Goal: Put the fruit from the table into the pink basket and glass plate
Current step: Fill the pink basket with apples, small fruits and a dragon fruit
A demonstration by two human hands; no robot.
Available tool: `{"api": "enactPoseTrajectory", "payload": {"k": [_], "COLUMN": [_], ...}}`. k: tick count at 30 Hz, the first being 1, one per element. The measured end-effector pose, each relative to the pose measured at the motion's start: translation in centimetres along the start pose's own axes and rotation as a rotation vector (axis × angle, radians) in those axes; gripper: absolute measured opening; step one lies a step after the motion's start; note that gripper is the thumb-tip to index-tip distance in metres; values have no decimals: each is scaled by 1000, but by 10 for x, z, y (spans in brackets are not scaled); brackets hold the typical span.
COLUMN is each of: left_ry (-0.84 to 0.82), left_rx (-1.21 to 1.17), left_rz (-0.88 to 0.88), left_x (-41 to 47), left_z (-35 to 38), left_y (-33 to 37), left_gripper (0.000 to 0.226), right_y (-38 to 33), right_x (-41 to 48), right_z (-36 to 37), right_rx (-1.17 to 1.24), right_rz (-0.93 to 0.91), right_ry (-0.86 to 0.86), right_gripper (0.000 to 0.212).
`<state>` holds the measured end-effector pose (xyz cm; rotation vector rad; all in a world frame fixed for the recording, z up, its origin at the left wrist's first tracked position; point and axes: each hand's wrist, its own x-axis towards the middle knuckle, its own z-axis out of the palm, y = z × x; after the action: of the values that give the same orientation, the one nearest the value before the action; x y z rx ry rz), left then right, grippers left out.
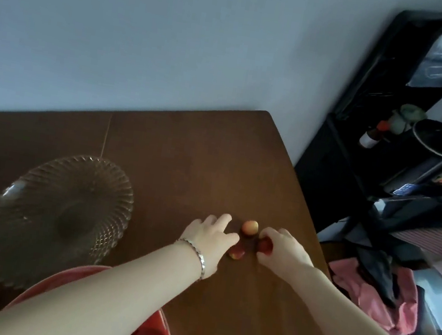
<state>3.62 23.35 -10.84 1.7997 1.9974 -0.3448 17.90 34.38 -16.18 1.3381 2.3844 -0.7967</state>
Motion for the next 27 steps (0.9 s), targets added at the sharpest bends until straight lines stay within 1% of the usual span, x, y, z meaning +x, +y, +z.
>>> {"api": "enactPoseTrajectory", "payload": {"k": [4,6,7,9,11,13,14,17,21,22,24,27], "left_ry": [-64,-145,-197,-253,-196,-132,-111,-25,181,229,346,510], "left_rx": [162,231,249,239,142,-51,-149,-451,-912,-954,-919,-801], "left_rz": [168,187,181,178,167,91,42,-94,-219,-212,-167,-84], "left_x": [53,74,81,91,93,83,75,44,-18,-31,-69,-120], "left_z": [1,0,0,5,12,18,19,11,-7,-11,-11,-2], "left_y": [10,17,19,20,17,11,8,3,2,1,-6,-22], "left_gripper": [54,57,56,43,27,19,18,31,33,32,30,38], "right_y": [6,8,9,14,17,20,21,19,-6,-12,-32,-62], "right_x": [11,13,13,14,13,10,6,-9,-39,-46,-64,-93], "right_z": [-5,-9,-12,-14,-15,-14,-14,-13,-13,-15,-15,-9], "right_rx": [147,184,199,261,341,378,380,385,498,530,550,421], "right_rz": [20,37,42,67,92,107,109,111,94,87,56,-12], "right_ry": [71,128,162,205,209,193,178,134,49,43,34,51], "right_gripper": [22,20,21,22,26,29,30,33,41,41,39,36]}}
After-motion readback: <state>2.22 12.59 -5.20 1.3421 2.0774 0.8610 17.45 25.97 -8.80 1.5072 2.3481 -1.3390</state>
